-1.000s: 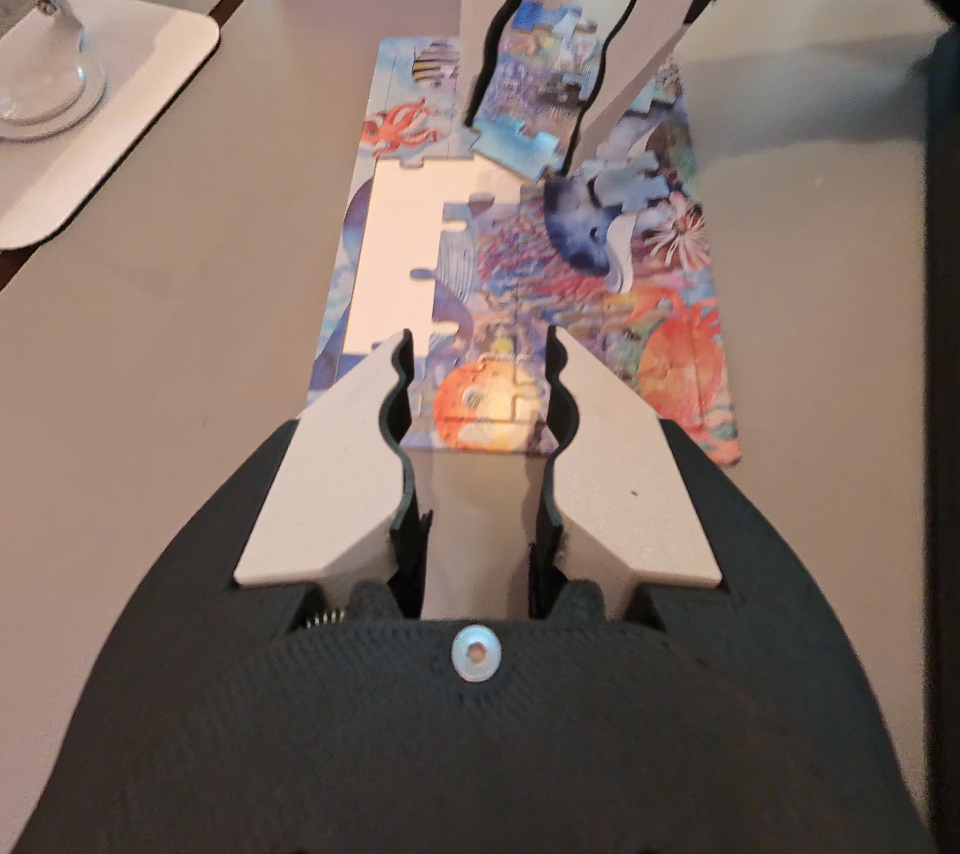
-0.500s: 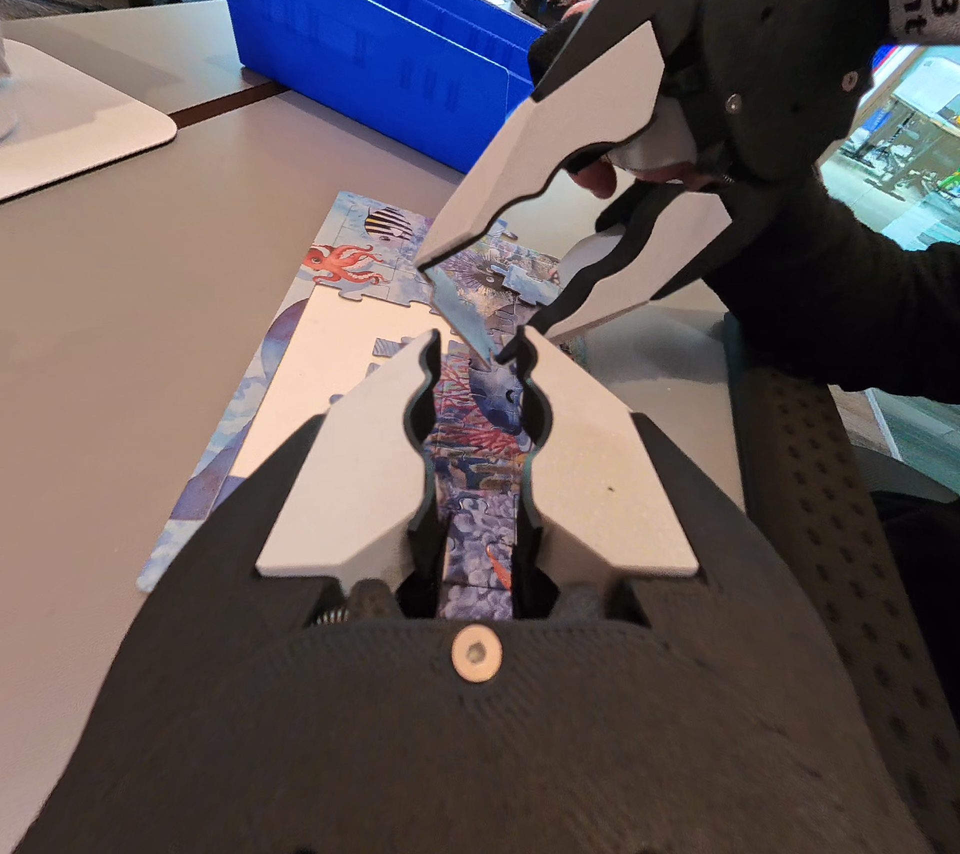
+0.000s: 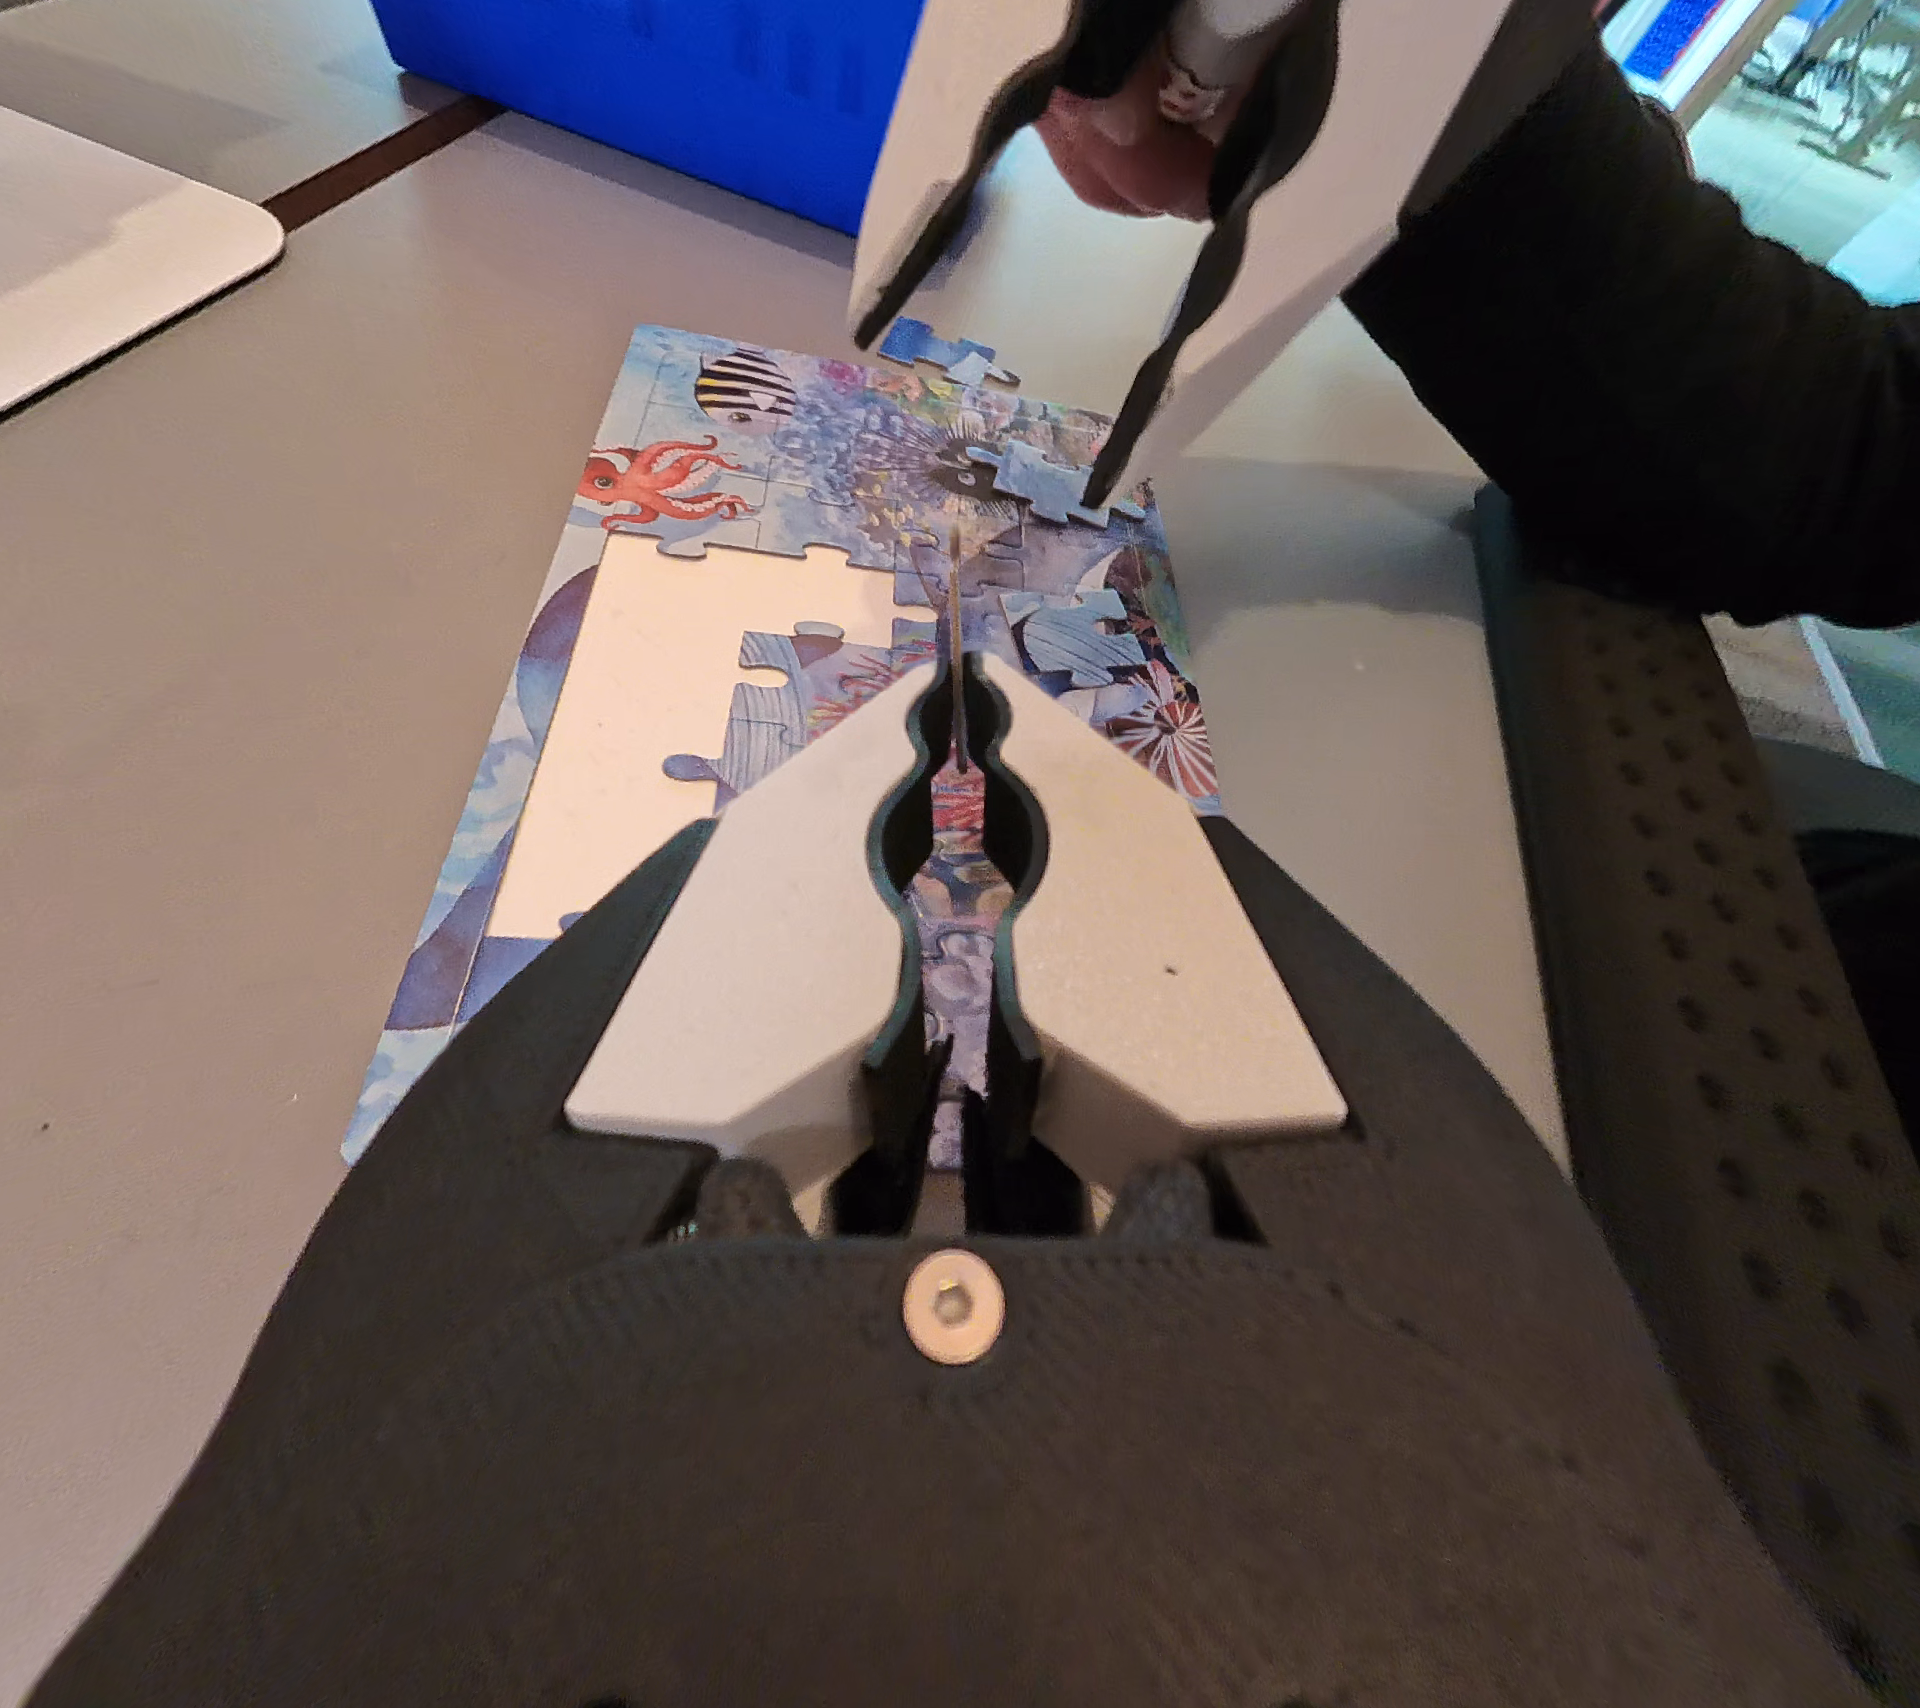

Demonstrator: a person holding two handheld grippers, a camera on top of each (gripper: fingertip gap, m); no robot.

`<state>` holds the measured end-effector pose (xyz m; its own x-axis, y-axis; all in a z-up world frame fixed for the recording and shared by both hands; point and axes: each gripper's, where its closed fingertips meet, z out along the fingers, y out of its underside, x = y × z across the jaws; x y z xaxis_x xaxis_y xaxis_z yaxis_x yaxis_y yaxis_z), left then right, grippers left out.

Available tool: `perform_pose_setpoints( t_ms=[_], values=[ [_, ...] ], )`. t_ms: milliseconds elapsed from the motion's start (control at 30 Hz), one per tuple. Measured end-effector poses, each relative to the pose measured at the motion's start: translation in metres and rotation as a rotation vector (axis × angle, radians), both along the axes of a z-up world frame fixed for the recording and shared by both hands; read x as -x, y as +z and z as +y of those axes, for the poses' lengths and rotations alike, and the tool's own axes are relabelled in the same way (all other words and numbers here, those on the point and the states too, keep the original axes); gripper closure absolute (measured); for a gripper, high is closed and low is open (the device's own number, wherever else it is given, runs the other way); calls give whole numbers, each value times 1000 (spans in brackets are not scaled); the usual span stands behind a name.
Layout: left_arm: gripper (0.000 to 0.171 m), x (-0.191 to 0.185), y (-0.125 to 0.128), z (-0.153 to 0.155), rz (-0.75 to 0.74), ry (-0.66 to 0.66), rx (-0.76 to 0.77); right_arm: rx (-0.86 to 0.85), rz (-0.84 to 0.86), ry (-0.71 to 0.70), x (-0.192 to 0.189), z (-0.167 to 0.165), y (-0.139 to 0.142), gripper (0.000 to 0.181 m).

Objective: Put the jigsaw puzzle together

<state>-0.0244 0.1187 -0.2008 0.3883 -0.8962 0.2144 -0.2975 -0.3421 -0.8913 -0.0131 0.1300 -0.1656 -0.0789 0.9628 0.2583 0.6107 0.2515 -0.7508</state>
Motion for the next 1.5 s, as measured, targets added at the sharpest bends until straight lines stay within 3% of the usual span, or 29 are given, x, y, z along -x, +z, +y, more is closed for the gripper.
perform_pose_setpoints(
  t_ms=[133, 333, 433, 667, 767, 867, 967, 1133, 1200, 1500],
  values=[
    [171, -5, -5, -6, 37, -42, -16, 111, -46, 33, -5, -6, -14, 152],
    [171, -8, -5, -13, 52, -89, -32, 175, -118, 73, -3, -15, -34, 159],
    [171, -10, -7, -17, 67, -108, -42, 217, -105, 123, 0, -24, -34, 179],
    [171, -10, -3, -15, 57, -104, -59, 304, -68, 122, 0, -24, -31, 180],
    [171, -9, -2, -15, 58, -105, -60, 347, -56, 113, -2, -23, -28, 166],
    [171, -11, -4, -16, 67, -110, -61, 331, -101, 125, -4, -25, -37, 180],
    [171, -10, -3, -14, 66, -94, -74, 312, -110, 127, -3, -24, -38, 181],
    [145, 5, 14, 6, 8, 31, -96, 374, 18, 62, -5, -7, -19, 181],
    [144, 15, 17, 15, -3, 81, -93, 425, 88, 14, -8, 6, -12, 181],
    [138, 55, -13, 39, 186, 215, -101, 680, 304, -105, -10, 42, -4, 181]
  ],
)
